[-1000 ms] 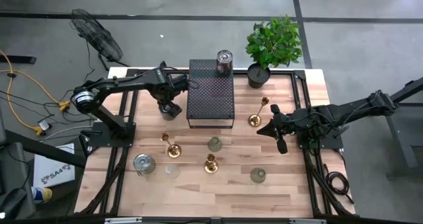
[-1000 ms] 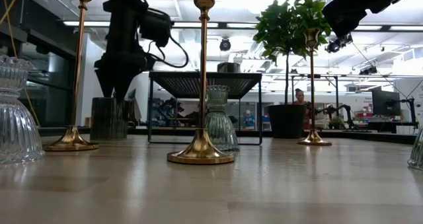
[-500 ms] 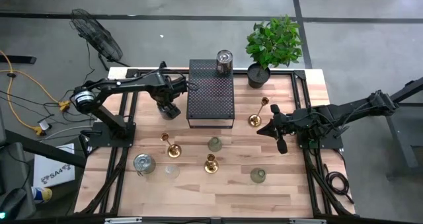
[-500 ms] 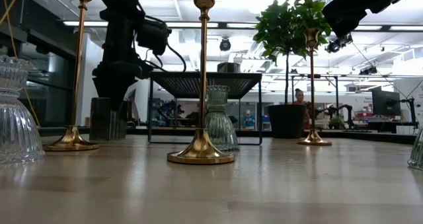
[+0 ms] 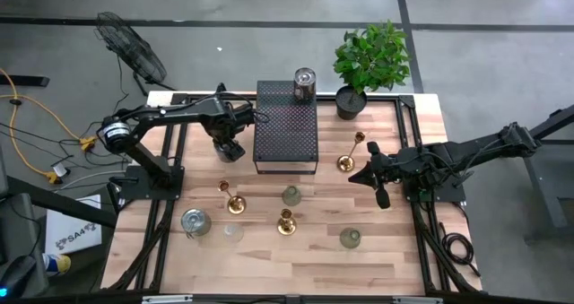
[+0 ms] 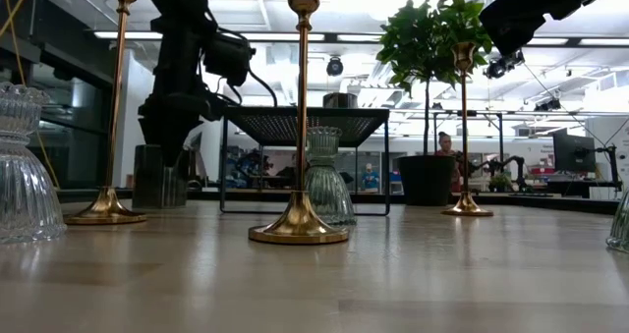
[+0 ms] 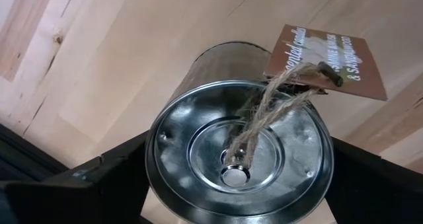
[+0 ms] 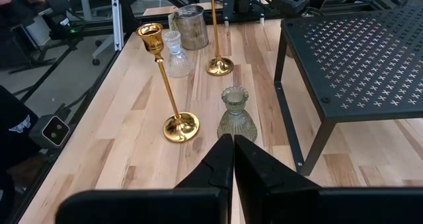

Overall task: Pick & Place candle stick holders
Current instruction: Put the top silver scented candle on the shelf

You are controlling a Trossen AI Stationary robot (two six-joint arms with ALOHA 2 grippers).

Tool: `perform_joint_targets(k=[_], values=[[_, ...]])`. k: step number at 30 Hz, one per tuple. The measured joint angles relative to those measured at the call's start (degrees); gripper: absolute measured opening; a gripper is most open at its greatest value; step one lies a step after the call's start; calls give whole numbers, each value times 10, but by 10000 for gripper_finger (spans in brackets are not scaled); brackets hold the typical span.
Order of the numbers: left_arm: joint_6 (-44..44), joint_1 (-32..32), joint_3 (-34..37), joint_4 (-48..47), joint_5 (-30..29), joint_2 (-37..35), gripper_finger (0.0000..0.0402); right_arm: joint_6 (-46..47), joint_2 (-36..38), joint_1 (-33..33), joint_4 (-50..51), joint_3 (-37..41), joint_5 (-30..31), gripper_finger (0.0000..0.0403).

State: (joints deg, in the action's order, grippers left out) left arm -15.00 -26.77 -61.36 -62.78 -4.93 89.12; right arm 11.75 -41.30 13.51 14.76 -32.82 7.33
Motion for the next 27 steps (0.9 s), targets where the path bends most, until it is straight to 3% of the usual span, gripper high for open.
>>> perform_joint_targets(k=[12, 27], values=[[0, 1, -27, -38, 7, 7, 349, 0, 0, 0, 0, 0, 0, 4], [-5, -53, -277, -213, -47, 4, 349, 0, 0, 0, 0, 0, 0, 4]])
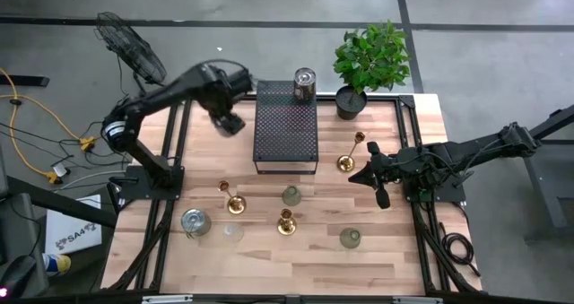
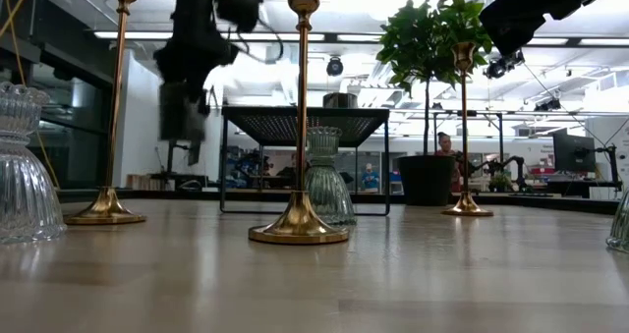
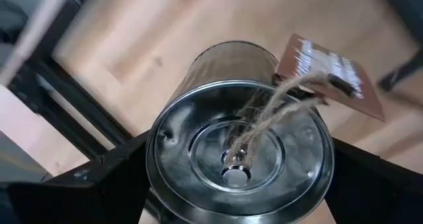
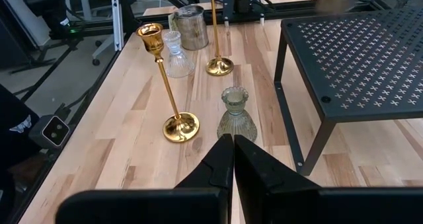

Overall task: Pick & Place candle stick holders
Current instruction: Put the top silver scented candle on the shelf

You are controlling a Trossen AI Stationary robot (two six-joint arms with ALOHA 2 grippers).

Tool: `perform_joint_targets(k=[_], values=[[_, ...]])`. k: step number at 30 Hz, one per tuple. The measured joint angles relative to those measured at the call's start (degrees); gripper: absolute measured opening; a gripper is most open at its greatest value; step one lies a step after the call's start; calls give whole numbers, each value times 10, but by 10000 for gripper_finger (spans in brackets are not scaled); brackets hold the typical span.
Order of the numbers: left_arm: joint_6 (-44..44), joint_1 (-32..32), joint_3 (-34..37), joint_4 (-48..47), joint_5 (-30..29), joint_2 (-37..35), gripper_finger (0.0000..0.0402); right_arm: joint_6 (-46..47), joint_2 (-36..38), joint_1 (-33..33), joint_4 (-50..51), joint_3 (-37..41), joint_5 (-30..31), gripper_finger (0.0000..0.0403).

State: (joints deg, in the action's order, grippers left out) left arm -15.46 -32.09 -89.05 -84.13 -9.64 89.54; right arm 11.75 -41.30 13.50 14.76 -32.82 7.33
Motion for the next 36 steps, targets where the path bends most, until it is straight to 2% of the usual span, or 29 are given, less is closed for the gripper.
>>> perform_joint_targets(k=[7, 13, 16, 21, 25, 36], values=[[43, -18, -118, -11, -5, 25, 349, 0, 0, 0, 0, 0, 0, 4], [166, -12, -225, -41, -6, 99, 349, 0, 0, 0, 0, 0, 0, 4], [221, -2, -267, -49, -27, 141, 349, 0, 0, 0, 0, 0, 0, 4], [263, 3, -301, -16, -13, 171, 349, 0, 0, 0, 0, 0, 0, 4], [274, 7, -329, -14, -45, 200, 349, 0, 0, 0, 0, 0, 0, 4], [306, 15, -366, 7, -11, 240, 349, 0, 0, 0, 0, 0, 0, 4]])
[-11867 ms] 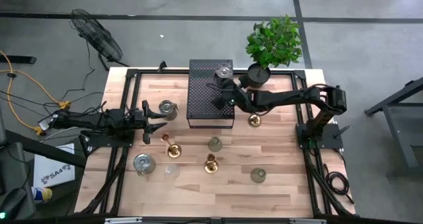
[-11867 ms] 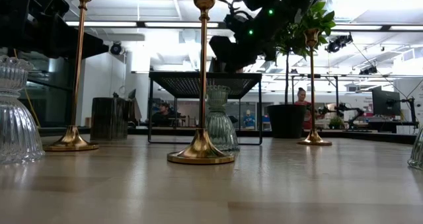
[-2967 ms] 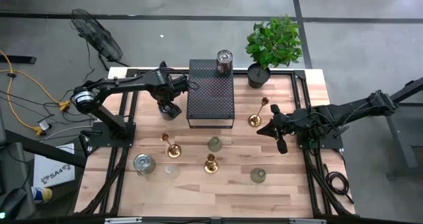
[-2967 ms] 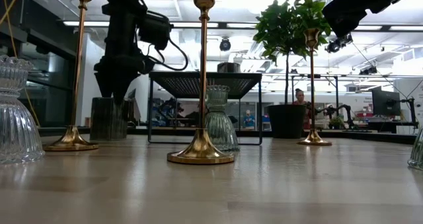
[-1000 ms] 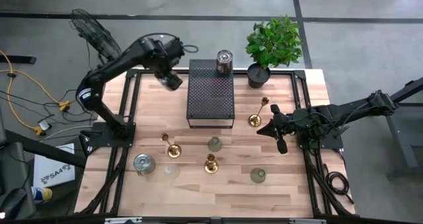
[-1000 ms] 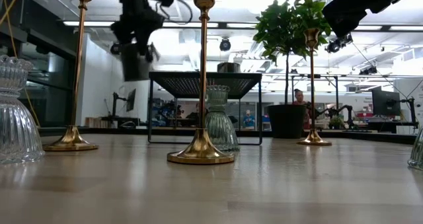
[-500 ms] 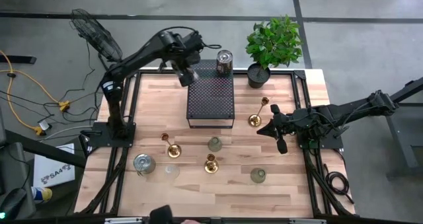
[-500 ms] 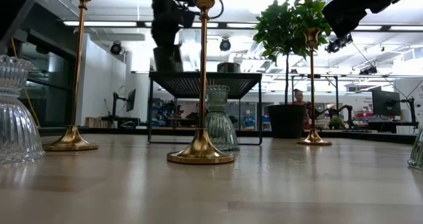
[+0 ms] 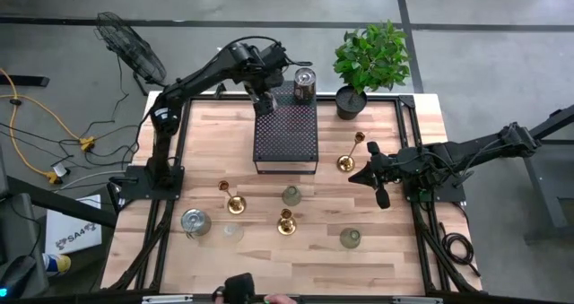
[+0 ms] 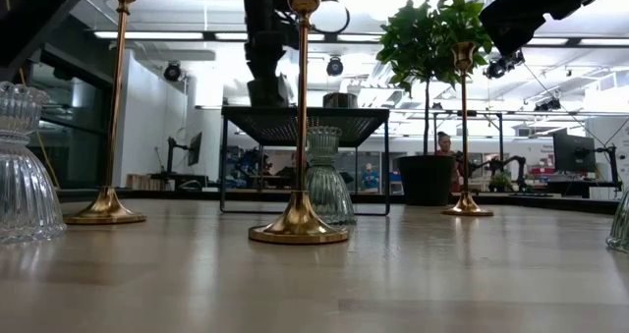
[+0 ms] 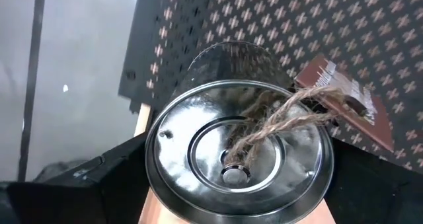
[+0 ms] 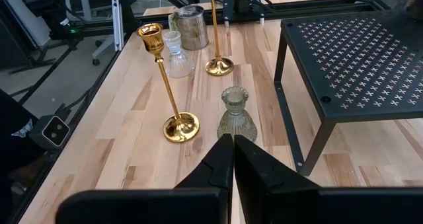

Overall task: Pick & Place candle stick holders
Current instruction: Put the top silver scented candle on the shelf

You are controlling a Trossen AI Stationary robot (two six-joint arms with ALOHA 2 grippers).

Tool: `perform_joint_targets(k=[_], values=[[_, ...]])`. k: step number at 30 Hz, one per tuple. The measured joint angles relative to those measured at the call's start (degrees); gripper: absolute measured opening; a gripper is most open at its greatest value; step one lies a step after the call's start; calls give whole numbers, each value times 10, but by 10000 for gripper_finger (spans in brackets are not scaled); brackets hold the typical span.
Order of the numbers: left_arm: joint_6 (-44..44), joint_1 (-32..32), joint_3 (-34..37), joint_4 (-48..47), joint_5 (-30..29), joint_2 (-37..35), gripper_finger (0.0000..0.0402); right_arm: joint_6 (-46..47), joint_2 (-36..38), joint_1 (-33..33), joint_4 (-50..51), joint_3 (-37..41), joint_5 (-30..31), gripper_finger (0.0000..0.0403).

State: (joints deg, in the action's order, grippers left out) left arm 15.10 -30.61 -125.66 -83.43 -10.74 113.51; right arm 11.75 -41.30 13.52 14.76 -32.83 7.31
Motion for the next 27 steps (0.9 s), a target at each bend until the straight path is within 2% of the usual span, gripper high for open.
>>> perform_joint_targets(k=[11, 15, 19, 27], values=[[14, 11, -1, 44, 10, 18, 350, 0, 0, 0, 0, 0, 0, 4], [14, 15, -2, 50, 2, 22, 384, 0, 0, 0, 0, 0, 0, 4], [16, 18, -1, 59, -5, 28, 381, 0, 0, 0, 0, 0, 0, 4], [16, 18, -1, 81, -55, 32, 387, 0, 0, 0, 0, 0, 0, 4]])
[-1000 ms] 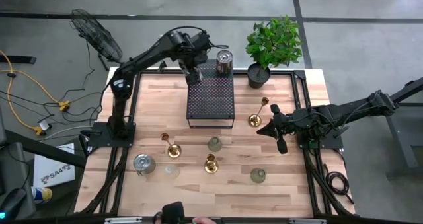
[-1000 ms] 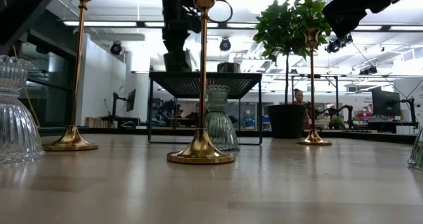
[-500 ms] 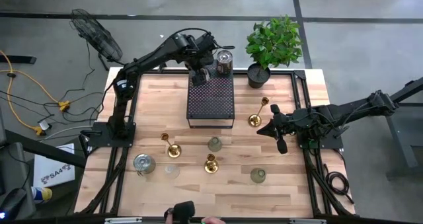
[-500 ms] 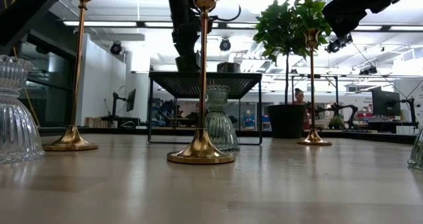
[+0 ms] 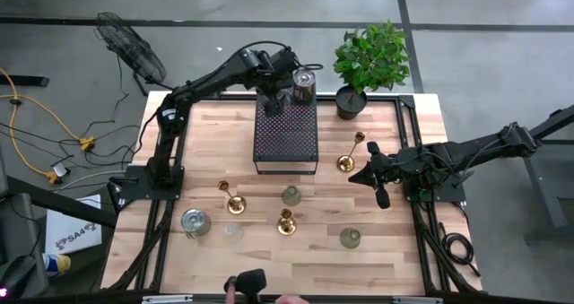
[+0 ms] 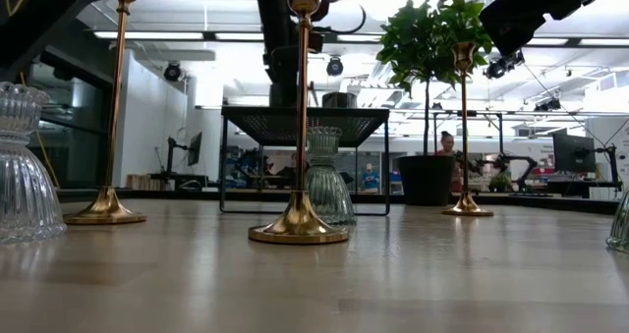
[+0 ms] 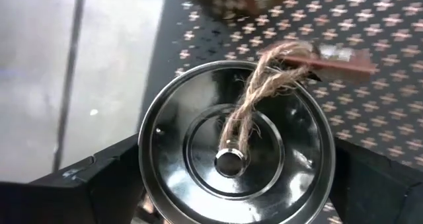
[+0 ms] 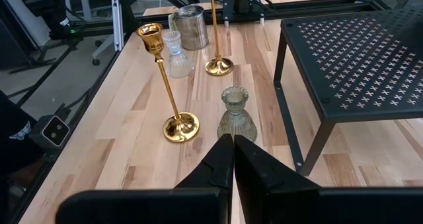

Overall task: Pick & Place candle stick holders
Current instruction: Put the top silver scented candle on the shelf

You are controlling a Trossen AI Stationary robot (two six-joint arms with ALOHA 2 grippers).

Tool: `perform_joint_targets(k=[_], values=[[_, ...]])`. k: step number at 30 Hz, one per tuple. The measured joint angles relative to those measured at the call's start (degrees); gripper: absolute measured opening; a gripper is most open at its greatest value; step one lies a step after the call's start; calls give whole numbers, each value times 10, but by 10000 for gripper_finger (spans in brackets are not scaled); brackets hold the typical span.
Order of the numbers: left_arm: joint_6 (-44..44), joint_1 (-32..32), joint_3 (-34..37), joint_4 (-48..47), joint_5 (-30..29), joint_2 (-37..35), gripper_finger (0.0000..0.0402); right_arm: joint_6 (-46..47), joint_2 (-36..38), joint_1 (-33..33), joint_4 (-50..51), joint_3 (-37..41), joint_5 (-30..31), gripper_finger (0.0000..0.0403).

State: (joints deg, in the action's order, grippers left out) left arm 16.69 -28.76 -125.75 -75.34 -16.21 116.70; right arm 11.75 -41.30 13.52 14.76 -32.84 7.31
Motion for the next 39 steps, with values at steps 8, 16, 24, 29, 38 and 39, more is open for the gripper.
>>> perform_joint_targets(k=[8, 16, 24, 29, 38, 39], values=[[0, 3, -65, -1, -16, -4, 389, 0, 0, 0, 0, 0, 0, 4], [-5, 7, -86, -5, 11, -4, 390, 0, 0, 0, 0, 0, 0, 4], [-7, 7, -60, 3, 20, -2, 390, 0, 0, 0, 0, 0, 0, 4], [-18, 7, -39, 15, 23, -2, 390, 0, 0, 0, 0, 0, 0, 4], [-20, 7, -29, 22, 25, -2, 390, 0, 0, 0, 0, 0, 0, 4], [-20, 7, -30, 21, 18, -4, 390, 0, 0, 0, 0, 0, 0, 4]])
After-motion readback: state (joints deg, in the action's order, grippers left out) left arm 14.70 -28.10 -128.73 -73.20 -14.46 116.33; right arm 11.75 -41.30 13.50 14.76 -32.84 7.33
